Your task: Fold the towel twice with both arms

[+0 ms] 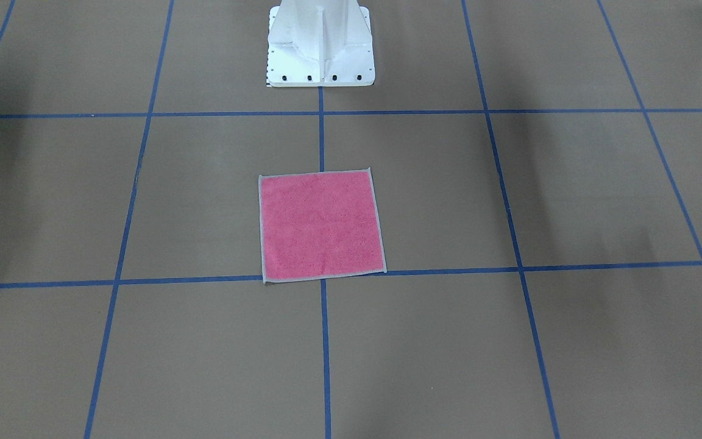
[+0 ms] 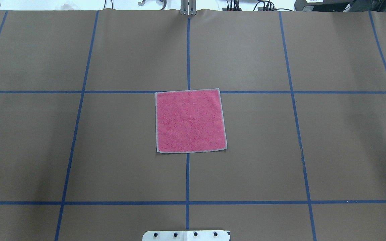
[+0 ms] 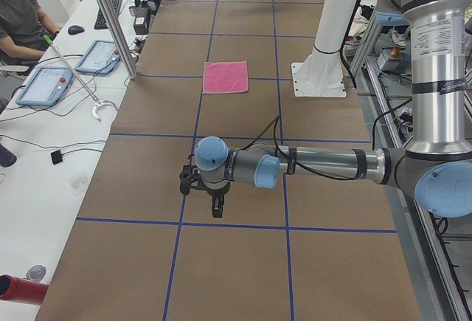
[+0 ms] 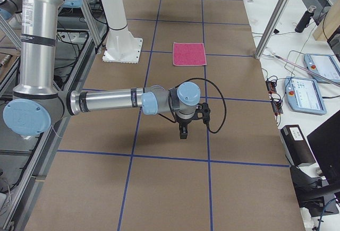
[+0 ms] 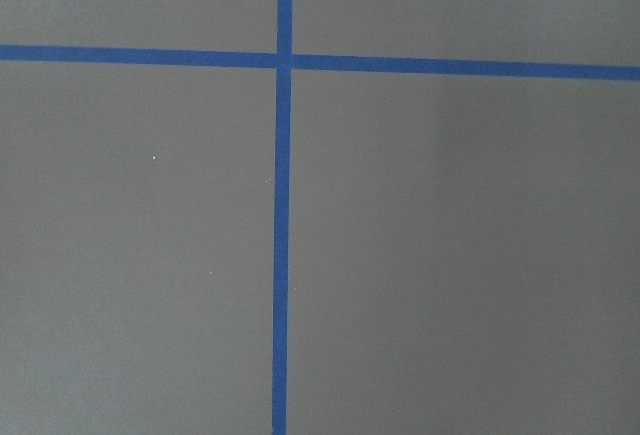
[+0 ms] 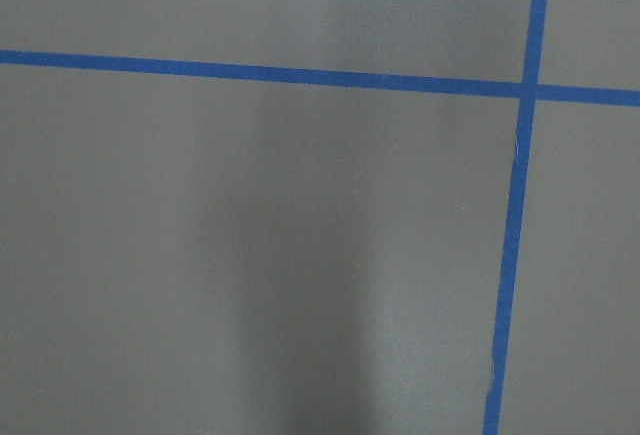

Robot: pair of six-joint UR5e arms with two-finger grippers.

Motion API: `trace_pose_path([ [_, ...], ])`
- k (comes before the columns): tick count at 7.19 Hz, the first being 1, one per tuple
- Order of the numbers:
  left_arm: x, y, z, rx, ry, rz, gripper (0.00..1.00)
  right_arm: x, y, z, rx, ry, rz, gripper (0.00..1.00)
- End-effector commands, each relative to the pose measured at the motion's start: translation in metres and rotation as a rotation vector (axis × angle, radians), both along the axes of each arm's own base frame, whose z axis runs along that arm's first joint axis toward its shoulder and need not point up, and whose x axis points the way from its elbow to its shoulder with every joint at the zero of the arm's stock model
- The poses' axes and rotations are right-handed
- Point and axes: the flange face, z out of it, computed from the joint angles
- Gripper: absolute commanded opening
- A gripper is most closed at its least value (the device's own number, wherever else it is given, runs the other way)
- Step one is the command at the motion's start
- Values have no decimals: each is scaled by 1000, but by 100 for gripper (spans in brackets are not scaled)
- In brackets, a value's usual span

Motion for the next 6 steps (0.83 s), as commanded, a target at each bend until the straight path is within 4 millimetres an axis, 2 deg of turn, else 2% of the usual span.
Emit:
trace_pose_path([
  [1, 2, -5, 1, 12, 13, 3, 100, -32, -2, -14, -17, -16, 20, 100],
  [2, 4, -4, 3, 3, 39, 8, 100, -74, 0, -34, -45, -56, 68, 100],
  [3, 4, -6, 0, 16, 45, 9, 100, -113, 0, -62, -68, -125, 134, 100],
  [4, 5, -6, 0, 16, 44, 10, 100, -155, 0, -99, -140, -200, 177, 99],
  [5, 5, -6, 1, 14, 42, 9, 100, -206, -2, -132, -197, -226, 169, 98],
  [6, 5, -6, 1, 14, 42, 9, 100, -253, 4, -157, -223, -228, 178, 98],
])
